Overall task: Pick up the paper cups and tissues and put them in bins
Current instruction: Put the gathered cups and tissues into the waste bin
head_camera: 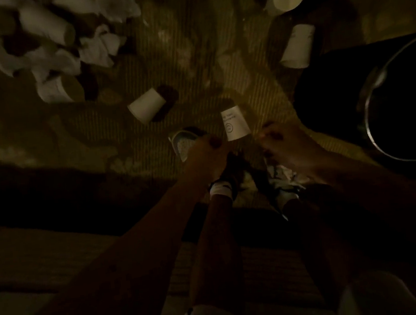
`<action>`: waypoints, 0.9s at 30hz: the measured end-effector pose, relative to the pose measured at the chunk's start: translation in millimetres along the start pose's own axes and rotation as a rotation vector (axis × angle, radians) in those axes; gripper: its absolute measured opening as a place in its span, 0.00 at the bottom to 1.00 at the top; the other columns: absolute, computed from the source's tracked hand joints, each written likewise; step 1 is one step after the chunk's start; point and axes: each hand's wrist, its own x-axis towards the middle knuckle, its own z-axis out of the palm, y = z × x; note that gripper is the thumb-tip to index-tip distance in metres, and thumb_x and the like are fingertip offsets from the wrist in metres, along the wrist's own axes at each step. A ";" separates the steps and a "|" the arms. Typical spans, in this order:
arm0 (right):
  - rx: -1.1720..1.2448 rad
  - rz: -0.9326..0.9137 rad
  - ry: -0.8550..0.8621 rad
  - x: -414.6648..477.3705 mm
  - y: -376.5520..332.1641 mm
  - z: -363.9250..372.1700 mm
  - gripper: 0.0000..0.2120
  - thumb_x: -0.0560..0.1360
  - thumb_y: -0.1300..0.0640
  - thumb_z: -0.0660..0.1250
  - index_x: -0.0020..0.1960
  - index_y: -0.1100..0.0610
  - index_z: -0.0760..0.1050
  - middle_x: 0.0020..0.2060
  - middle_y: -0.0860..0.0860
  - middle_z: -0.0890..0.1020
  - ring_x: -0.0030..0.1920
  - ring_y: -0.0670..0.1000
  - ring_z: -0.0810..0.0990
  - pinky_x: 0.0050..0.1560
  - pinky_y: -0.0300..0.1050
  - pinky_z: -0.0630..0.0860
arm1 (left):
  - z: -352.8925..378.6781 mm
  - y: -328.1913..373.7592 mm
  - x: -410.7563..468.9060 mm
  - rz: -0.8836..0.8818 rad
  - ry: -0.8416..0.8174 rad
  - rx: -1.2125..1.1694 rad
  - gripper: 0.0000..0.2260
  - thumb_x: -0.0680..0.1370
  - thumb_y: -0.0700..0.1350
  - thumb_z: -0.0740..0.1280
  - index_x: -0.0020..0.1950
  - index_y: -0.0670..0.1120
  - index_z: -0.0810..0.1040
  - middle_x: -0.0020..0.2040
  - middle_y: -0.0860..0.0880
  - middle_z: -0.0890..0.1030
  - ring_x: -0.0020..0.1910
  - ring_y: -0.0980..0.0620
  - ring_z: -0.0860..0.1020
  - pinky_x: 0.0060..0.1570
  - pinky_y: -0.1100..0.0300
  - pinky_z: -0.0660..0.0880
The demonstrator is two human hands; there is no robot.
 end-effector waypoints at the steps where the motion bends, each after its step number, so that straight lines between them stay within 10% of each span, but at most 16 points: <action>1: -0.008 0.008 -0.005 12.7 -2.4 8.7 0.12 0.80 0.52 0.62 0.61 0.54 0.77 0.55 0.54 0.81 0.53 0.53 0.80 0.53 0.49 0.78 | -0.1 -5.4 10.8 0.009 -0.008 -0.014 0.09 0.79 0.48 0.68 0.40 0.47 0.76 0.34 0.55 0.71 0.33 0.59 0.70 0.39 0.56 0.70; 6: -0.017 0.016 -0.033 80.1 -8.5 40.8 0.17 0.82 0.53 0.59 0.70 0.54 0.70 0.64 0.52 0.75 0.58 0.51 0.75 0.56 0.44 0.73 | 8.0 -21.6 60.1 0.058 -0.026 -0.070 0.17 0.81 0.47 0.64 0.69 0.43 0.74 0.57 0.46 0.78 0.53 0.48 0.77 0.38 0.69 0.69; 8: -0.042 0.031 -0.027 104.6 -5.9 47.9 0.20 0.83 0.52 0.58 0.74 0.54 0.65 0.69 0.53 0.71 0.63 0.52 0.73 0.58 0.42 0.70 | 16.9 -29.0 82.3 0.046 -0.042 -0.173 0.18 0.82 0.47 0.63 0.70 0.42 0.71 0.56 0.47 0.76 0.46 0.52 0.77 0.29 0.76 0.68; 13: -0.055 0.075 -0.027 153.0 5.9 56.8 0.24 0.84 0.48 0.53 0.77 0.56 0.58 0.74 0.56 0.66 0.70 0.57 0.68 0.71 0.53 0.66 | 45.6 -37.4 125.8 -0.041 -0.033 -0.358 0.18 0.82 0.43 0.63 0.70 0.40 0.70 0.52 0.51 0.74 0.41 0.57 0.74 0.34 0.69 0.73; 17: -0.032 0.129 -0.038 170.0 12.3 55.7 0.26 0.84 0.46 0.52 0.78 0.57 0.57 0.75 0.56 0.64 0.71 0.57 0.67 0.68 0.48 0.66 | 62.2 -30.8 143.2 -0.108 -0.068 -0.489 0.16 0.82 0.41 0.64 0.68 0.36 0.73 0.57 0.41 0.78 0.57 0.41 0.78 0.49 0.59 0.75; 27: 0.145 0.157 0.120 178.2 -18.2 -11.0 0.16 0.82 0.50 0.58 0.62 0.58 0.74 0.58 0.57 0.79 0.49 0.54 0.80 0.39 0.41 0.78 | 70.6 28.8 141.5 -0.141 -0.094 -0.740 0.08 0.72 0.45 0.76 0.43 0.46 0.77 0.44 0.49 0.84 0.36 0.55 0.82 0.34 0.60 0.78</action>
